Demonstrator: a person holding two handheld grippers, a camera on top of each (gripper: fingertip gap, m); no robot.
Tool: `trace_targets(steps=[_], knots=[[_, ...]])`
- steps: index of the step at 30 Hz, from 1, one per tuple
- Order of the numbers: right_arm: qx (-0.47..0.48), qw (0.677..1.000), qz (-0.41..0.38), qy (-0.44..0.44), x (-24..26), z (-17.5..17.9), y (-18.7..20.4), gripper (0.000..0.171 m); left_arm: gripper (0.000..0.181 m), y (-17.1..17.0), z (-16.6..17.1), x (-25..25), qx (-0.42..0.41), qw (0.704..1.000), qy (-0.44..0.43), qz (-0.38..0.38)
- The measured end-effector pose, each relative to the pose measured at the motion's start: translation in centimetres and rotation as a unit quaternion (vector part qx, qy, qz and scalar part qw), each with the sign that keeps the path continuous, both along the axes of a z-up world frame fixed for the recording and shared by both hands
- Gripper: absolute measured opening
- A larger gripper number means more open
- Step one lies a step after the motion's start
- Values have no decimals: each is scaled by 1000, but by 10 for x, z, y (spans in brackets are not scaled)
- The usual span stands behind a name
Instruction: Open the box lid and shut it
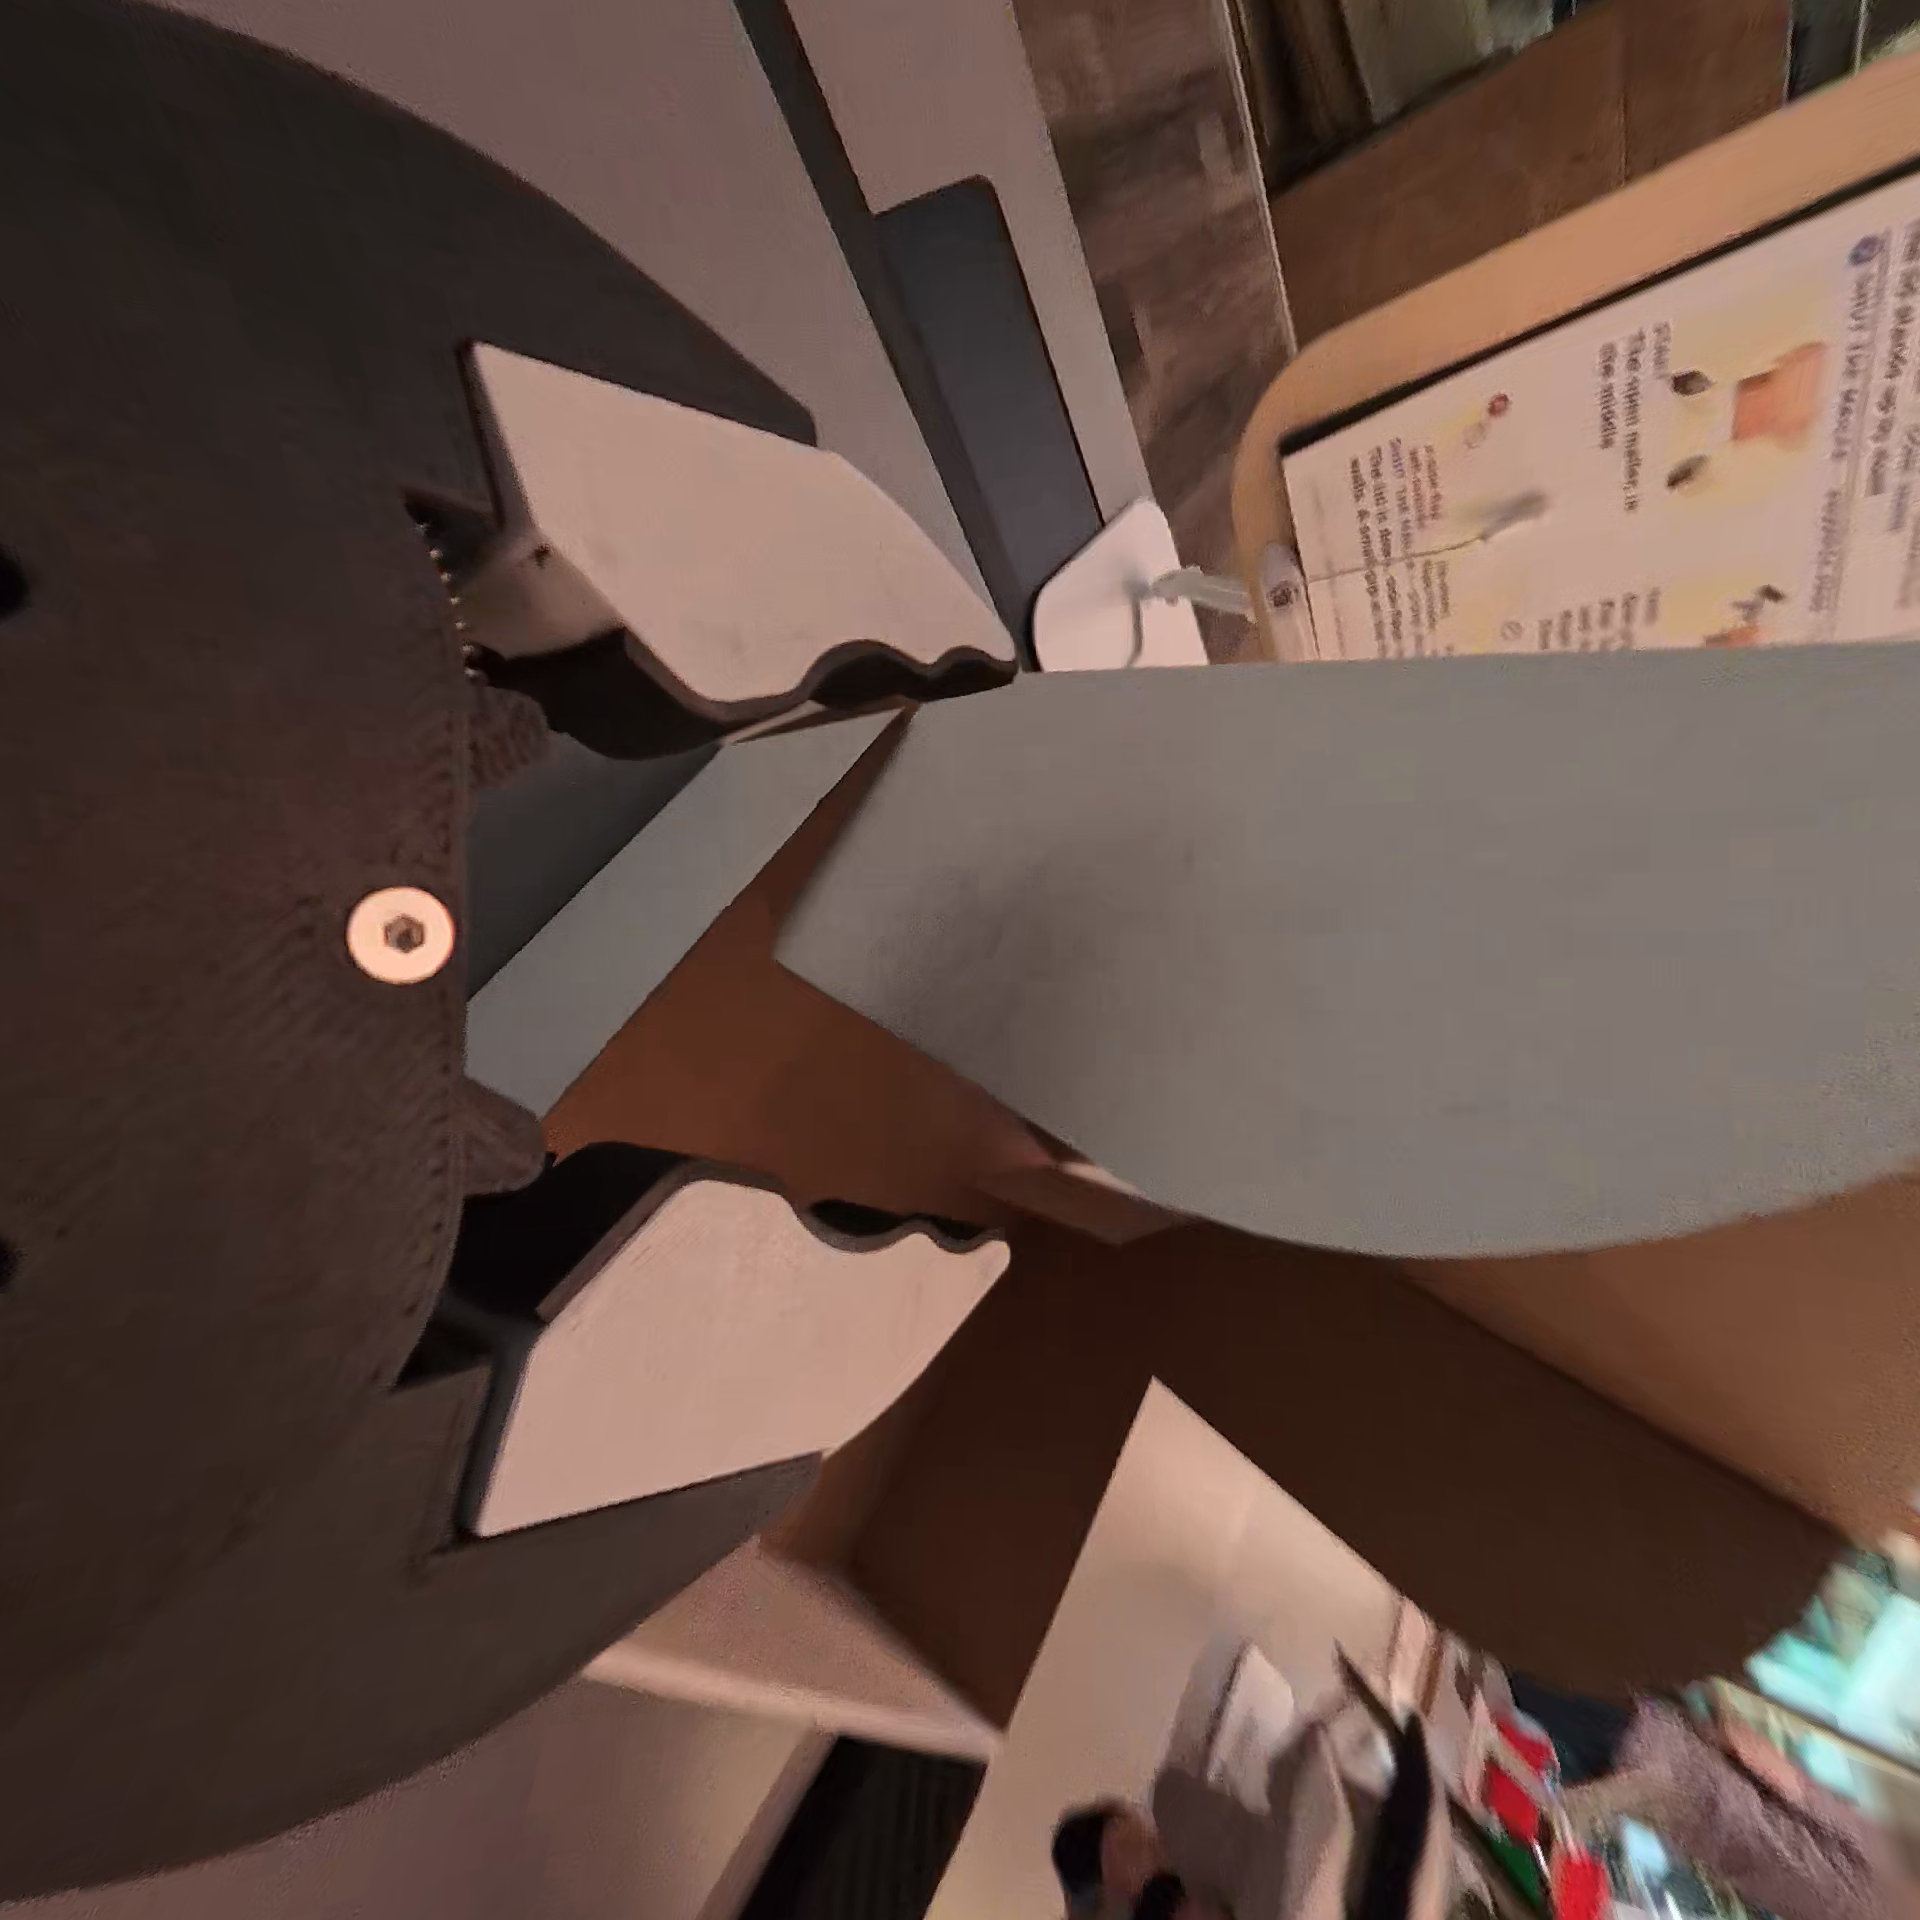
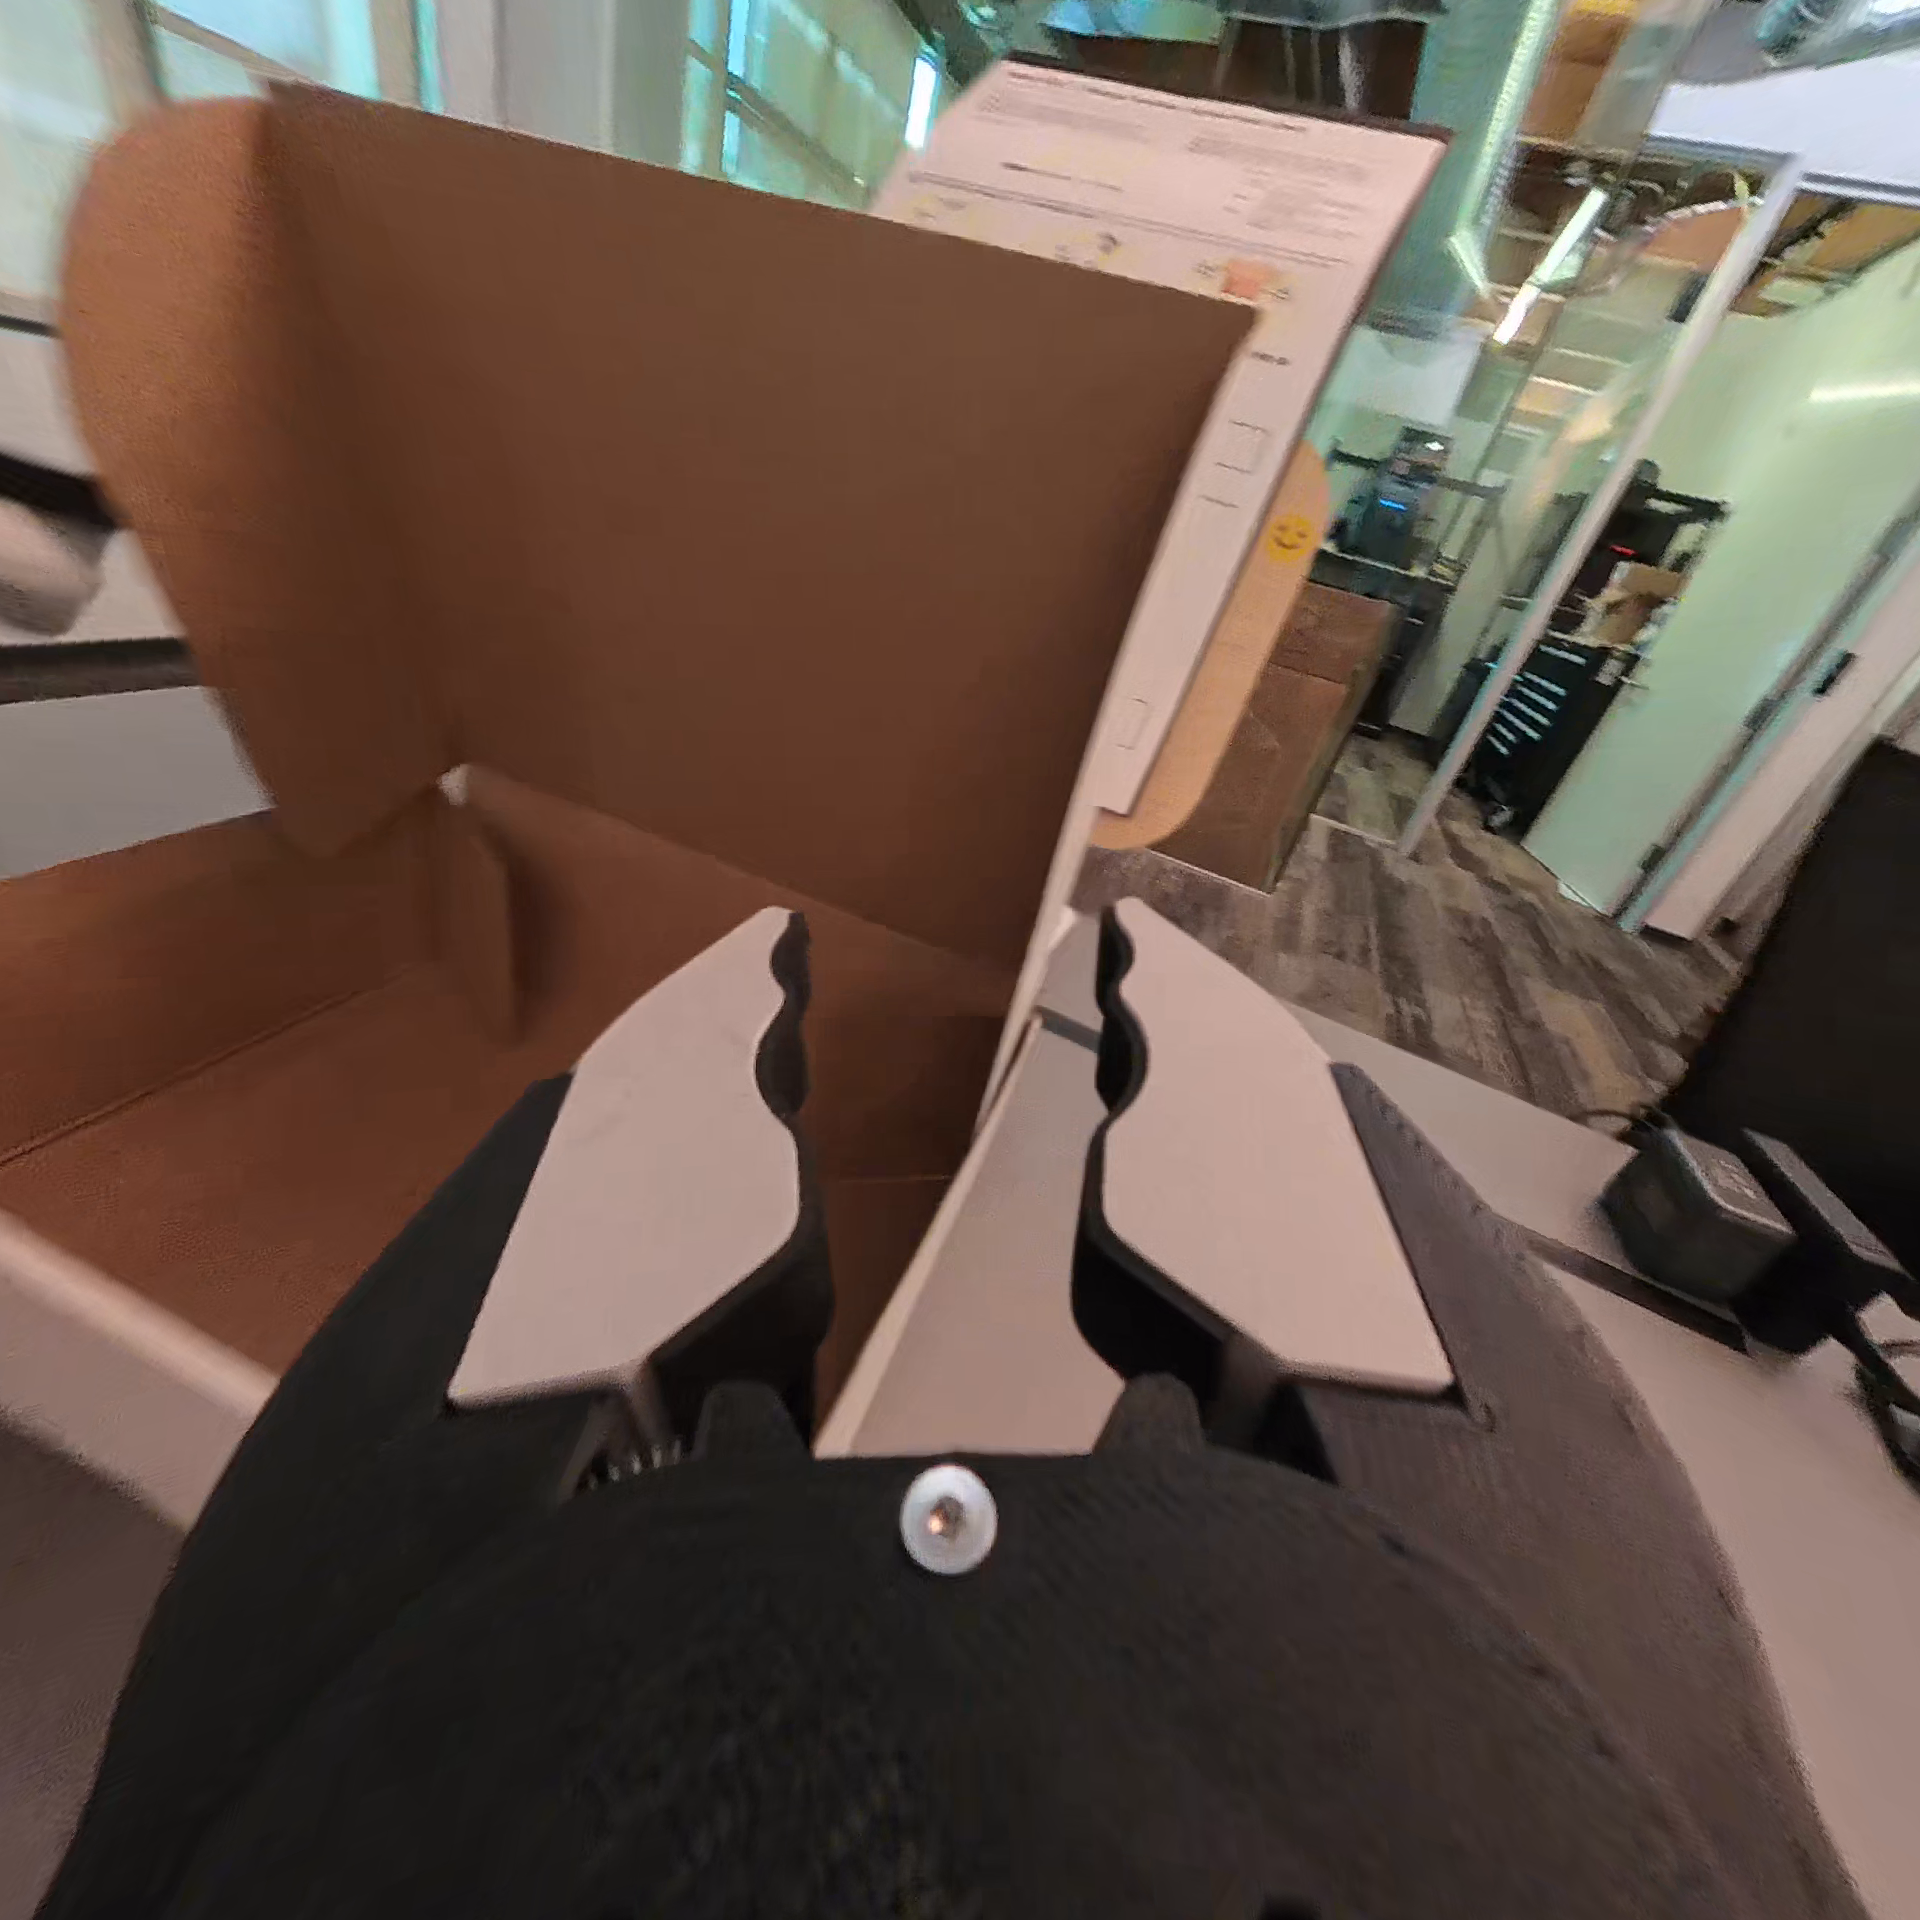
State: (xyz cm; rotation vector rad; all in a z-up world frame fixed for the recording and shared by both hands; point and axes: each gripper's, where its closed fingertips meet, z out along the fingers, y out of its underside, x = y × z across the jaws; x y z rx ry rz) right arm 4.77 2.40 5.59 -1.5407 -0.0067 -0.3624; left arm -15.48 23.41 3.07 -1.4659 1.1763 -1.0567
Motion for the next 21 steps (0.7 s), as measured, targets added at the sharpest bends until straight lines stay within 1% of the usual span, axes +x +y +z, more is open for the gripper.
trace_targets(steps=[3, 5, 8, 9, 11, 12, 13, 14, 18, 21], knots=[[-10, 999, -35, 8, 23, 0, 21, 64, 97, 0, -11, 23, 33, 998, 26, 39], [-22, 999, -46, 15, 32, -3, 35, 66, 95, 1, -15, 35, 44, 997, 45, 54], [-45, 997, -48, 26, 40, -8, 52, 66, 72, 8, -13, 43, 59, 994, 60, 73], [-54, 997, -51, 26, 42, -9, 56, 62, 66, 11, -13, 43, 60, 993, 65, 78], [-68, 996, -52, 24, 46, -12, 61, 50, 52, 15, -14, 44, 52, 993, 72, 80], [-76, 996, -51, 24, 48, -14, 63, 39, 47, 17, -13, 43, 46, 993, 70, 79], [-87, 995, -44, 22, 48, -16, 64, 23, 42, 18, -13, 42, 40, 994, 68, 78], [-95, 994, -43, 21, 50, -16, 64, 18, 41, 20, -13, 40, 33, 994, 66, 79], [-134, 990, -31, 9, 53, -14, 65, 17, 35, 22, -12, 34, 18, 995, 56, 78], [-206, 979, -6, -7, 52, -18, 64, 20, 33, 23, -13, 32, 16, 995, 68, 75]])
